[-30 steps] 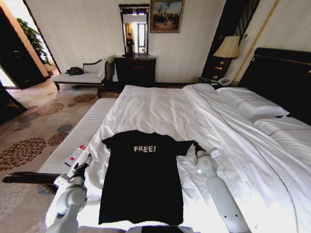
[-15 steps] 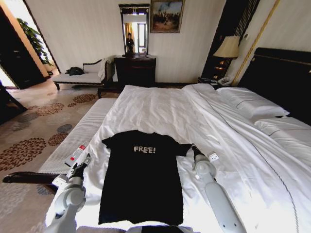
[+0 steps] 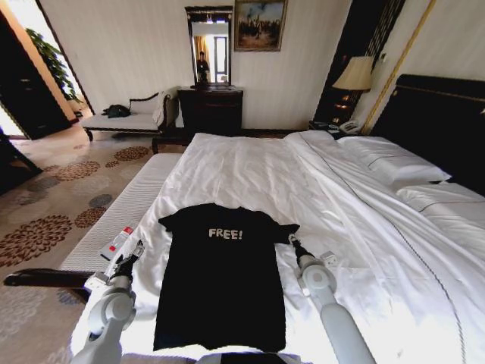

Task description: Fold the clothes on the bed.

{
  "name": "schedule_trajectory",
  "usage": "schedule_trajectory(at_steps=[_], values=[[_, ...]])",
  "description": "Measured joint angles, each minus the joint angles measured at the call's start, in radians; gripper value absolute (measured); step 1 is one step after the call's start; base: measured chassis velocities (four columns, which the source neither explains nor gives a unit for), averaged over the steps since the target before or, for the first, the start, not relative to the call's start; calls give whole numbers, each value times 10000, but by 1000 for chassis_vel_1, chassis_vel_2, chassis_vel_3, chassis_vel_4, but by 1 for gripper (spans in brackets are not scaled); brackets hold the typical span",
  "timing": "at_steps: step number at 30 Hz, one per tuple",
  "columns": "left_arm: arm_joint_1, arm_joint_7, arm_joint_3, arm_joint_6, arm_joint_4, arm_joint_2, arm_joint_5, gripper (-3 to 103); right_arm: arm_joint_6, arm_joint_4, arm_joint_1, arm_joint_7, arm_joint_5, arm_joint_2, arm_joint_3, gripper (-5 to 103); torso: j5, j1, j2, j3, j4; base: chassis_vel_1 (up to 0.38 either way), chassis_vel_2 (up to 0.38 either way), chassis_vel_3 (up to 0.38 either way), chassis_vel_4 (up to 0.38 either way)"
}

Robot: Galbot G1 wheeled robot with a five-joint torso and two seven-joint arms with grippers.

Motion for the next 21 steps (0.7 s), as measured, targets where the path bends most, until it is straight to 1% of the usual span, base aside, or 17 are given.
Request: schedule_trajectory(at_steps=[1,2,3,4,5,8,9,11,14,15,18,19,20,21], values=[[8,-1,-32,0,-5,30,-20,100,-1,-37,53,-39,26,34,-15,82,0,0,0,0,0,0,0,0,0],[11,-1,-40,0,-6,37,-27,100,-1,-49,77,-52,36,45,-20,82,0,0,0,0,1,0,0,0,0],[24,-1,-69,0,-12,57,-54,100,-1,-85,171,-123,76,73,-38,93,0,0,0,0,1,0,0,0,0],[29,-1,-78,0,-16,59,-58,100,4,-89,220,-179,100,81,-55,93,0,1,0,0,1,0,0,0,0],[34,-1,-80,0,-20,54,-58,100,11,-89,249,-226,115,83,-65,97,0,0,0,0,1,0,0,0,0],[49,-2,-77,0,-28,19,-58,100,48,-89,332,-374,140,86,-106,100,0,1,0,0,0,0,0,0,0],[51,-2,-67,0,-29,6,-54,100,66,-97,372,-421,139,86,-124,96,0,0,0,0,0,0,0,0,0],[52,-2,-59,0,-29,-4,-52,100,87,-112,418,-472,138,86,-146,96,-1,0,0,0,0,0,0,0,0],[54,-2,-37,0,-36,-29,-38,100,149,-124,589,-608,136,81,-193,84,-1,0,0,0,0,0,0,0,0],[54,-2,-37,0,-36,-29,-38,100,149,-124,589,-608,136,81,-193,84,-1,0,0,0,0,0,0,0,0],[78,-3,-41,0,-56,-47,-31,100,150,-71,624,-658,164,76,-242,70,-1,1,0,0,0,0,0,0,0],[78,-3,-41,0,-56,-47,-31,100,150,-71,624,-658,164,76,-242,70,-1,1,0,0,0,0,0,0,0],[91,-3,-49,-1,-62,-47,-30,100,150,-70,621,-662,160,77,-252,65,0,1,0,0,-1,0,0,0,0],[96,-4,-55,0,-67,-47,-30,100,150,-70,616,-665,151,78,-255,65,0,0,0,0,0,0,0,0,0]])
